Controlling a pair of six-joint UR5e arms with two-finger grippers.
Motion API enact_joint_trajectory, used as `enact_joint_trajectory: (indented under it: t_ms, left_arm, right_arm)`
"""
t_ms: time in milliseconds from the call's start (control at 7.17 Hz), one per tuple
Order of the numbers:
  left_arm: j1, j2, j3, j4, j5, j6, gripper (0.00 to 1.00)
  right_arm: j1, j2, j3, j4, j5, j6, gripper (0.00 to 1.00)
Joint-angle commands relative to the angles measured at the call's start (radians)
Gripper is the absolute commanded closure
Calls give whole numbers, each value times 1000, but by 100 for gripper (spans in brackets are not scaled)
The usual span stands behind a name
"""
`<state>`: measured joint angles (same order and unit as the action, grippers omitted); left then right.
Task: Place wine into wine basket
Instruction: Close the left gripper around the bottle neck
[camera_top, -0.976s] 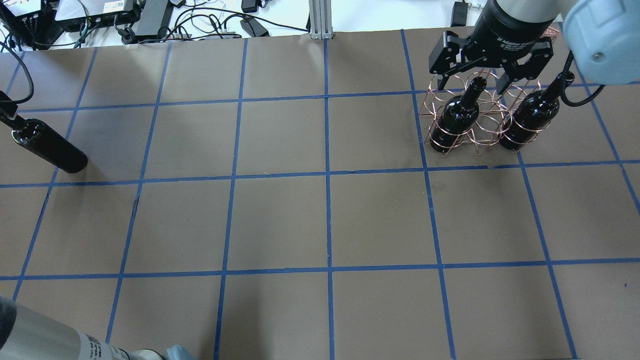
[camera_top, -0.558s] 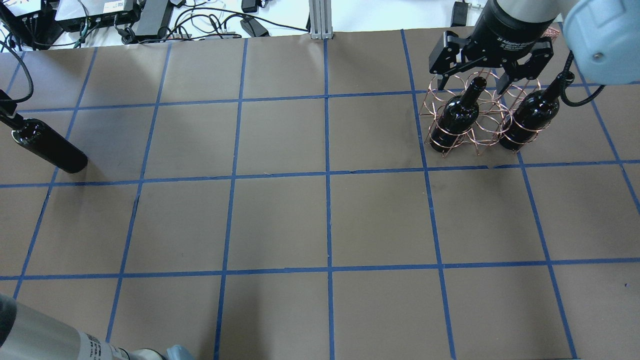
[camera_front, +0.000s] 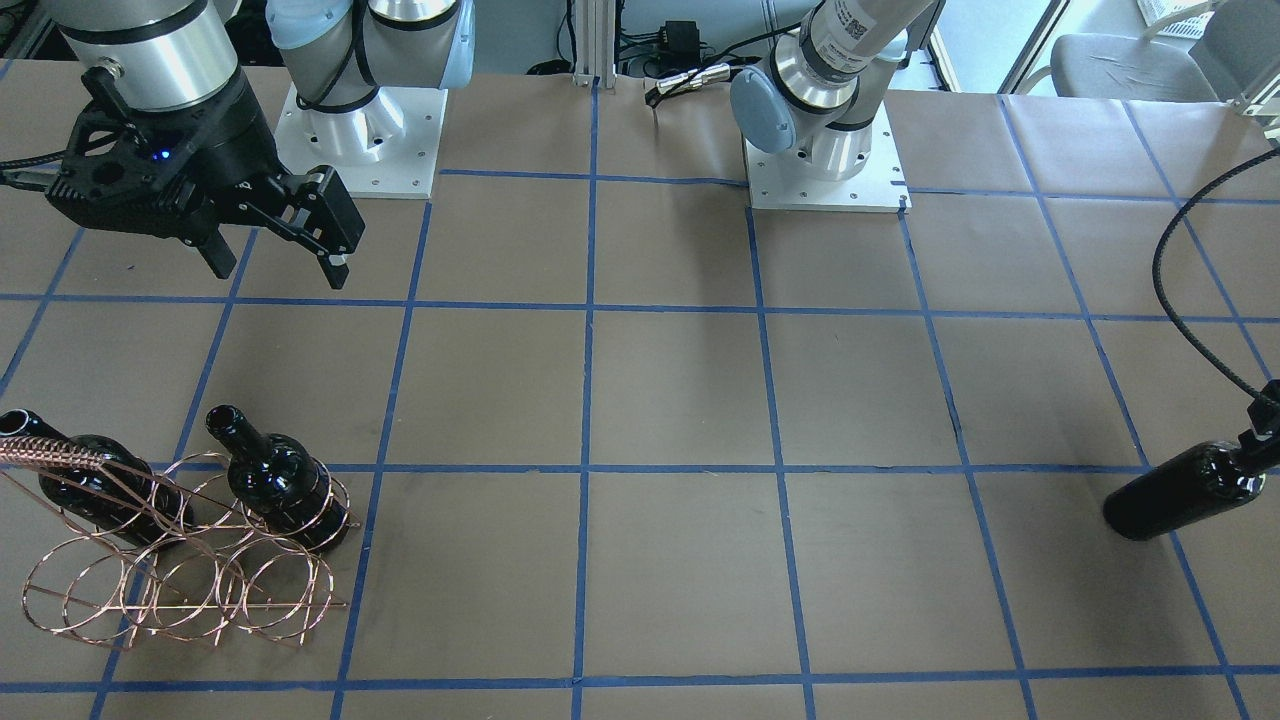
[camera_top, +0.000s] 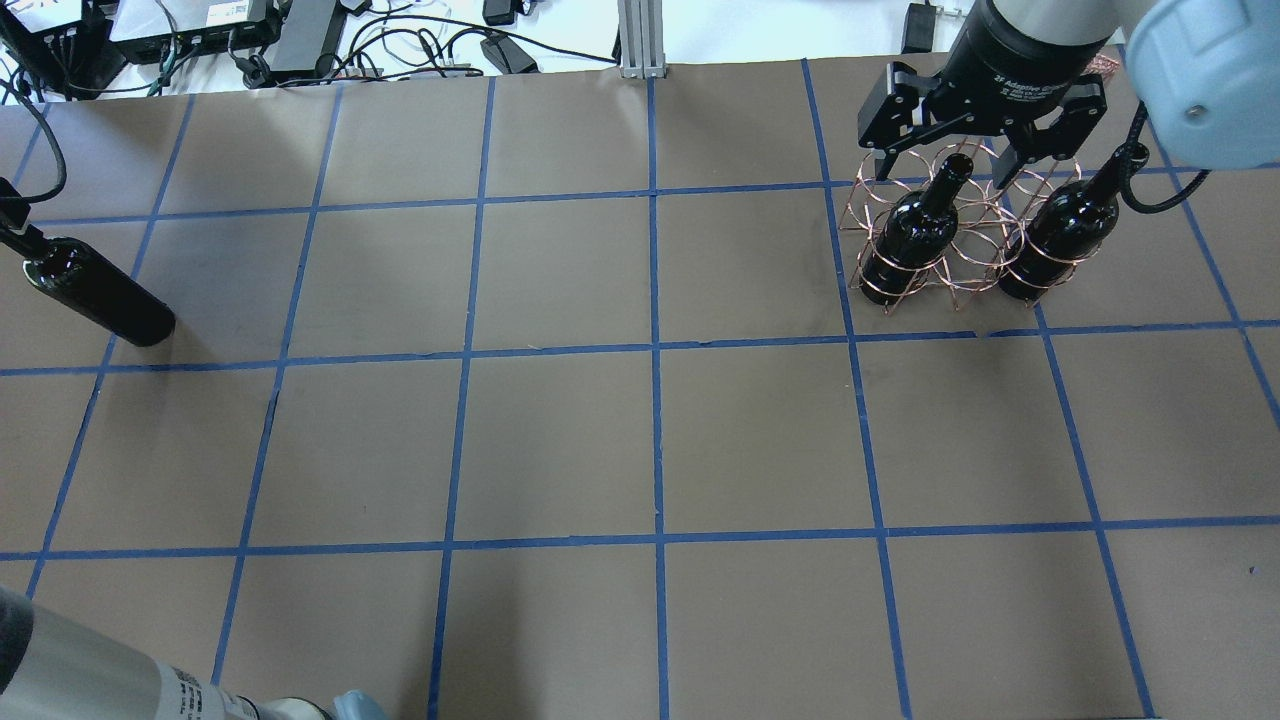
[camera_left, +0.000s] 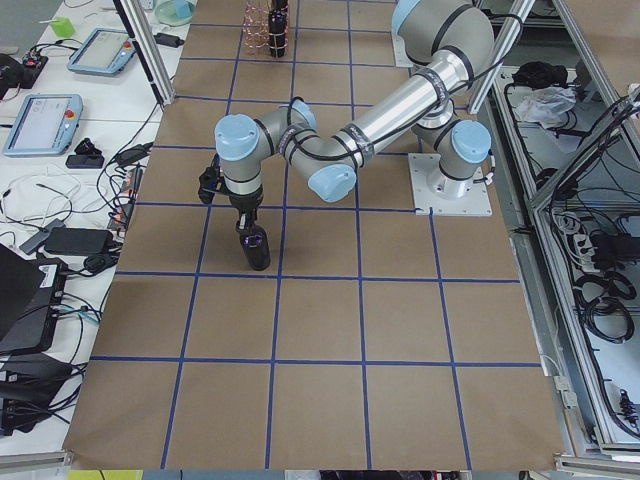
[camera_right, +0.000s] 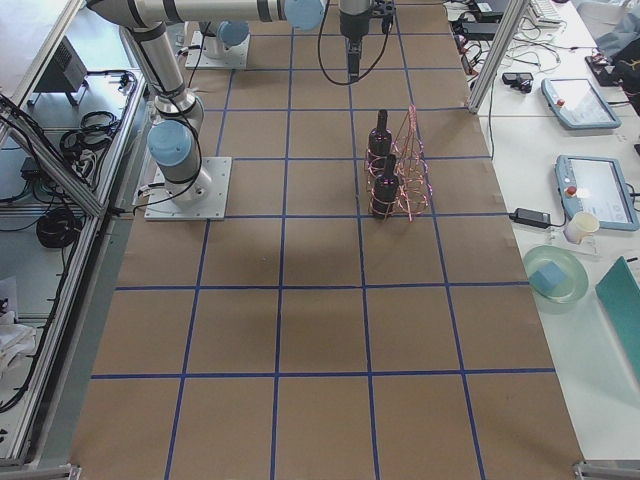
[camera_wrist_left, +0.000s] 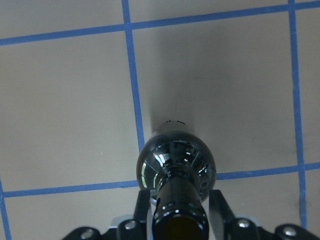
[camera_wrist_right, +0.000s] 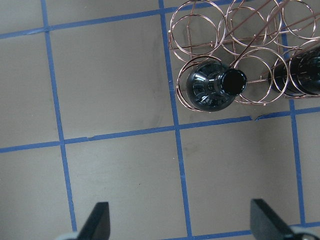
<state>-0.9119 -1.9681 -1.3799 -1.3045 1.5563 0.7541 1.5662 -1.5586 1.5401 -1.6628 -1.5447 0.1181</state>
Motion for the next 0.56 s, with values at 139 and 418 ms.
enact_joint_trajectory:
  t_ms: [139,418]
  left_arm:
    - [-2,17,-1,-12,4,5,100]
    - [-31,52,-1,-19,-1,1,100]
  right_arm:
    - [0,0,0,0,0,0,0]
    - [0,0,0,0,0,0,0]
